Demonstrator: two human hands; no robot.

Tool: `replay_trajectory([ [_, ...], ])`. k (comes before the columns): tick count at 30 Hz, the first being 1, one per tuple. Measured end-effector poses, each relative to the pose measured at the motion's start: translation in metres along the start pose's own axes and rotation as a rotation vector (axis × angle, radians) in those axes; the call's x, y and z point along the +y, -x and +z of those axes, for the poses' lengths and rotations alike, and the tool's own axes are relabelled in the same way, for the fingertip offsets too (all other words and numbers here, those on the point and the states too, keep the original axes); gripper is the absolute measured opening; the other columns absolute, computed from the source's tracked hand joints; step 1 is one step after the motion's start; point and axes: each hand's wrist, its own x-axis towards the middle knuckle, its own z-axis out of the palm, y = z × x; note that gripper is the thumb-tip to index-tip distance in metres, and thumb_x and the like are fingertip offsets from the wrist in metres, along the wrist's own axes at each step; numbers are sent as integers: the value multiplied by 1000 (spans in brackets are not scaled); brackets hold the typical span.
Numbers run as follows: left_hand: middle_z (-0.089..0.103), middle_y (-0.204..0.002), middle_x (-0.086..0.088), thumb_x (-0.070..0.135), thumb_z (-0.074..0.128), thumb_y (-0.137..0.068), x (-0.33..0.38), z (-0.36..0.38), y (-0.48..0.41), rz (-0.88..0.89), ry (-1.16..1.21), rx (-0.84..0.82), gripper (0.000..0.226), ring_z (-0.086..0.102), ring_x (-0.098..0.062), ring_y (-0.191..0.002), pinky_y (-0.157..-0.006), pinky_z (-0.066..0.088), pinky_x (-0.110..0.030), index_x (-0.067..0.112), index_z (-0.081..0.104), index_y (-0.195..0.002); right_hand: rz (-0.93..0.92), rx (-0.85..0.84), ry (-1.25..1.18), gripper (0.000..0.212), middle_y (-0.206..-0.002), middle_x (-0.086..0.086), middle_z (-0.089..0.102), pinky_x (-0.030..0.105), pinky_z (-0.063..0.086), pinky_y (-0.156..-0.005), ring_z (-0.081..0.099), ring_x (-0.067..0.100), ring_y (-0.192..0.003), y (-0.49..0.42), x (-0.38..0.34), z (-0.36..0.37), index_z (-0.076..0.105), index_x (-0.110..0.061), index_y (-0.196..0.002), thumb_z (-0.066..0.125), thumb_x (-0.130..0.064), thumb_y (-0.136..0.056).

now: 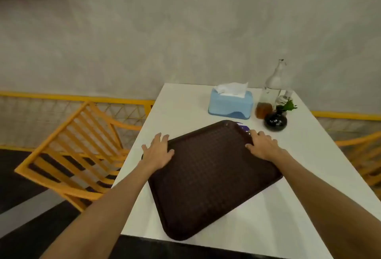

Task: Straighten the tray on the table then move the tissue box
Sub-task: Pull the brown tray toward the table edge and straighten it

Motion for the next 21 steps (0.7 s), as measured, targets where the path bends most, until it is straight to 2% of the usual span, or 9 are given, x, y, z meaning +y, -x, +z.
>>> replay_trajectory([
  [3, 6, -162, -14, 41, 50, -92, -7, 13, 7, -153, -74, -35, 69, 14, -34, -148, -113, 15, -63, 21, 19, -150, 54, -35, 29, 60, -144, 19, 38, 56, 33, -108, 42, 40, -128, 0, 13, 13, 25, -19, -144, 46, -40, -92],
  [5, 3, -161, -16, 38, 52, -91, -11, 22, 13, -273, -44, -34, 71, 14, -37, -147, -113, 18, -62, 19, 17, -150, 87, -71, 10, 59, -143, 19, 38, 55, 34, -107, 42, 39, -128, -1, 23, 22, 27, -18, -144, 47, -39, -92],
  [7, 9, -159, -17, 35, 54, -91, -13, 25, 18, -366, 33, 0, 69, 24, -40, -142, -110, 26, -59, 15, 20, -148, 100, -68, -27, 57, -141, 19, 40, 54, 35, -105, 43, 40, -126, -1, 29, 30, 29, -15, -142, 47, -36, -92],
  [9, 25, -151, -20, 31, 56, -90, -13, 27, 21, -433, 105, 52, 65, 37, -42, -133, -105, 35, -55, 10, 25, -144, 108, -48, -95, 52, -136, 21, 44, 52, 40, -101, 48, 40, -122, -2, 33, 35, 33, -11, -139, 48, -30, -92],
  [11, 37, -142, -23, 25, 59, -90, -13, 29, 25, -458, 175, 92, 63, 42, -41, -127, -101, 40, -51, 3, 29, -141, 103, -6, -137, 46, -129, 23, 48, 52, 45, -98, 51, 40, -115, -3, 36, 40, 39, -6, -133, 48, -23, -92],
  [15, 41, -137, -28, 12, 62, -88, -14, 31, 36, -513, 331, 156, 56, 45, -42, -125, -102, 41, -46, -7, 36, -133, 109, 74, -167, 34, -124, 28, 49, 51, 46, -95, 51, 44, -112, -5, 42, 47, 46, 2, -124, 44, -9, -92],
  [21, 43, -134, -25, 11, 61, -88, -11, 39, 61, -584, 398, 106, 46, 51, -40, -117, -95, 49, -44, -5, 43, -128, 107, 87, -231, 27, -118, 31, 51, 47, 45, -91, 51, 47, -109, -3, 53, 49, 50, 7, -112, 44, -2, -87],
])
